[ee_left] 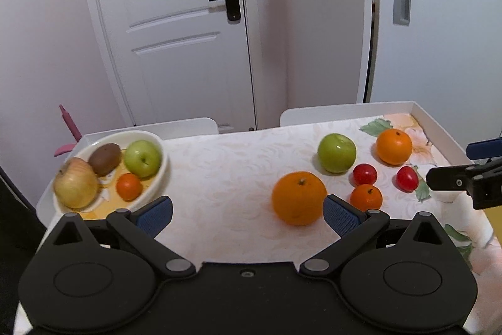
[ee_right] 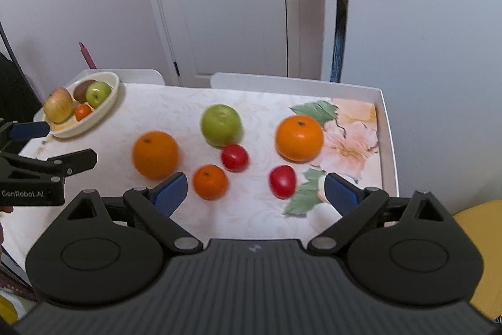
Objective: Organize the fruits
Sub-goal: 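Move both tools back over the remaining fruit, then grasp the large orange with the left tool while the right tool grasps a red tomato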
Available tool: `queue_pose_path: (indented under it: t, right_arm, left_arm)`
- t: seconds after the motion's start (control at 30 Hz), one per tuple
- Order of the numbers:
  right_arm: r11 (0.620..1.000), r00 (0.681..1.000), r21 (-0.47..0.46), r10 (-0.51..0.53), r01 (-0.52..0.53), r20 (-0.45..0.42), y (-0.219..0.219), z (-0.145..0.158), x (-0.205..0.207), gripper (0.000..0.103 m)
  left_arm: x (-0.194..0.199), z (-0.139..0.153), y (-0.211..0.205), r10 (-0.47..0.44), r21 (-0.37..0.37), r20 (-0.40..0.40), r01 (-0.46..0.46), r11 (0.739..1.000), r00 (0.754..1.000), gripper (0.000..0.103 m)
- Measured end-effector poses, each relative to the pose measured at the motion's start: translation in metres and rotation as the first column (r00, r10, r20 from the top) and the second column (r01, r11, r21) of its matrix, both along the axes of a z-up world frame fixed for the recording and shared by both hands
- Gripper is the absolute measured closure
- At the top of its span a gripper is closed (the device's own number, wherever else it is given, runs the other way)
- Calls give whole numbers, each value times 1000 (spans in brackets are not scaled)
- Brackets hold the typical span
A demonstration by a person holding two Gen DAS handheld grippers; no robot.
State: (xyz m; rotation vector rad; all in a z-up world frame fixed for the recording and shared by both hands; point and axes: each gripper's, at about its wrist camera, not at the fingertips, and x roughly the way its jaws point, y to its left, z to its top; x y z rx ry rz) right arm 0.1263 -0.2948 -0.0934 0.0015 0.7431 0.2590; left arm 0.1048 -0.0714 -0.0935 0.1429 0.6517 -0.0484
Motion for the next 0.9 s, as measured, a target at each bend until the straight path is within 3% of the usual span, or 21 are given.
queue_pose_path:
  t: [0.37, 0.57, 0.83, 0.9]
  right_arm:
    - [999, 999, -16, 31, -31, -18, -24, -41, 23, 2]
    - [999, 999, -15, 38, -39, -36, -26, -56, 33, 12]
    - [999, 998, -16, 51, -52, -39, -24, -64, 41, 21]
    - [998, 998, -16, 52, -53, -38, -24, -65, 43, 22]
  left_arm:
    - [32, -39, -33, -1, 25, -22, 1, 1000, 1000, 2]
    - [50, -56, -45, -9, 20, -44, 10, 1000, 999, 8]
    - [66, -66, -49, -2, 8, -63, 3, 1000, 998, 22]
    - [68, -68, -49, -5, 2, -69, 5, 1000, 998, 32]
